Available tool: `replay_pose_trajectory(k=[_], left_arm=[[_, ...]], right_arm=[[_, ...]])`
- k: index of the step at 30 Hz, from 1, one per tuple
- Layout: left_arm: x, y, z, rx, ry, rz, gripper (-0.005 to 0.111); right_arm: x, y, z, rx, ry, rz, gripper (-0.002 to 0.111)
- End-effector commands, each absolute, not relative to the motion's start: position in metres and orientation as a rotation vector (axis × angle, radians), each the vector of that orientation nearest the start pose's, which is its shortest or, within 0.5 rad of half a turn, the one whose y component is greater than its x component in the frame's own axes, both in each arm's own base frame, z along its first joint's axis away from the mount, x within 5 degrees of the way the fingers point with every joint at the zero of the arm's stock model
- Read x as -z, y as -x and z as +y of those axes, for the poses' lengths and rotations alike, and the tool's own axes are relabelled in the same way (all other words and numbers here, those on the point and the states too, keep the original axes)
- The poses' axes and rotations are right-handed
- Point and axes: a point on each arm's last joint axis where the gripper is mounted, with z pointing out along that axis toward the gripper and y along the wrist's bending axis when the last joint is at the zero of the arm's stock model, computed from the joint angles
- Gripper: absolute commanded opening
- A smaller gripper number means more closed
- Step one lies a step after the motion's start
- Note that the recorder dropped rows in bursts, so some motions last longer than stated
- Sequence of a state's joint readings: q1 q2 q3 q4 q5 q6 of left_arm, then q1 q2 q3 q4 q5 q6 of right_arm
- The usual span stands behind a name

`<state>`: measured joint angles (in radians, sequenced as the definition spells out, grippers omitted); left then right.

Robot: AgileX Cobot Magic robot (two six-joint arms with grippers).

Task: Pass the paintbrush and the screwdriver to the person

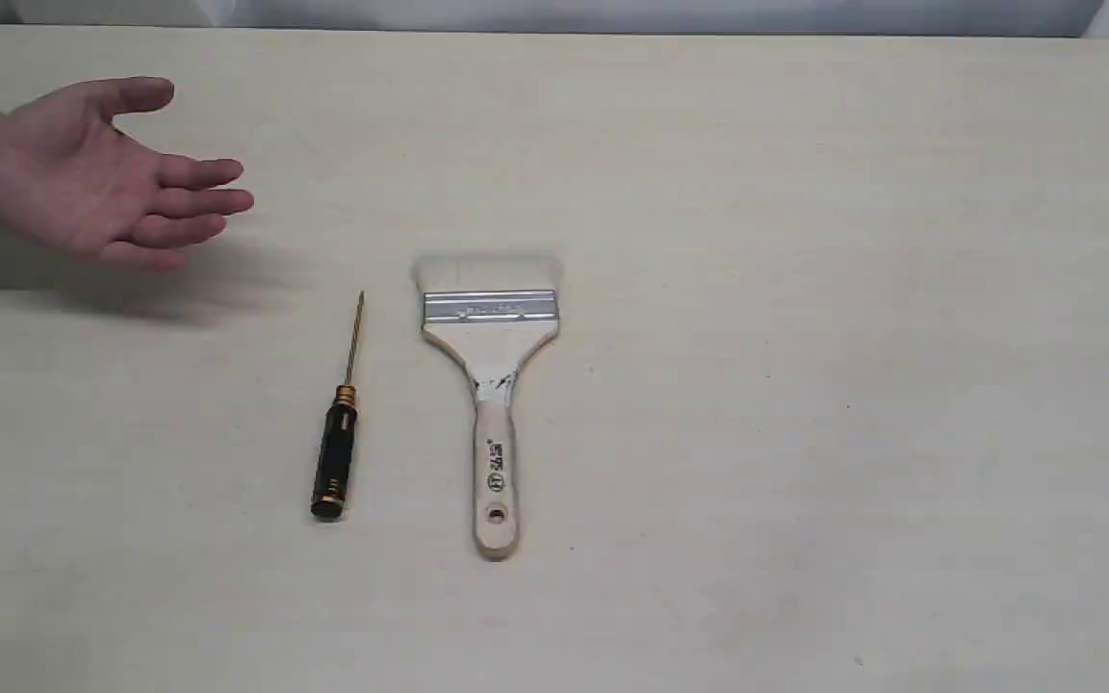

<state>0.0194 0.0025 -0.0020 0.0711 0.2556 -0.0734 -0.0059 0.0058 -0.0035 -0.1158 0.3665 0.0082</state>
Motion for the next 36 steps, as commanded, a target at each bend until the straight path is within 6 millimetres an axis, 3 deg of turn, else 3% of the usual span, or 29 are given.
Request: replay_pose_trajectory(k=[1, 11, 15, 21, 25, 33, 36], left_arm=[[-0.191, -0.055, 0.002, -0.015, 0.031, 1.732, 0.0], [-0.191, -0.055, 0.002, -0.015, 0.031, 1.732, 0.0], [-0.191, -0.055, 0.002, -0.015, 0.031, 1.732, 0.0], [-0.191, -0.055, 0.002, -0.015, 0.031, 1.732, 0.0], [-0.191, -0.055, 0.002, -0.015, 0.031, 1.73, 0.0], [-0.191, -0.055, 0.002, -0.017, 0.029, 1.732, 0.0], [-0.191, -0.055, 0.002, -0.017, 0.029, 1.732, 0.0]], right_arm=[[-0.18, -0.053, -0.004, 0.124, 0.065, 1.848, 0.004], [-0.182, -0.053, -0.004, 0.128, 0.069, 1.825, 0.004], [-0.211, -0.056, -0.001, 0.099, 0.075, 1.502, 0.004], [-0.249, -0.045, 0.004, 0.076, 0.09, 1.061, 0.004], [-0.259, -0.039, 0.005, 0.07, 0.094, 0.935, 0.004], [-0.26, -0.038, 0.005, 0.069, 0.094, 0.916, 0.004], [-0.267, -0.032, 0.006, 0.01, 0.074, 0.821, 0.004]])
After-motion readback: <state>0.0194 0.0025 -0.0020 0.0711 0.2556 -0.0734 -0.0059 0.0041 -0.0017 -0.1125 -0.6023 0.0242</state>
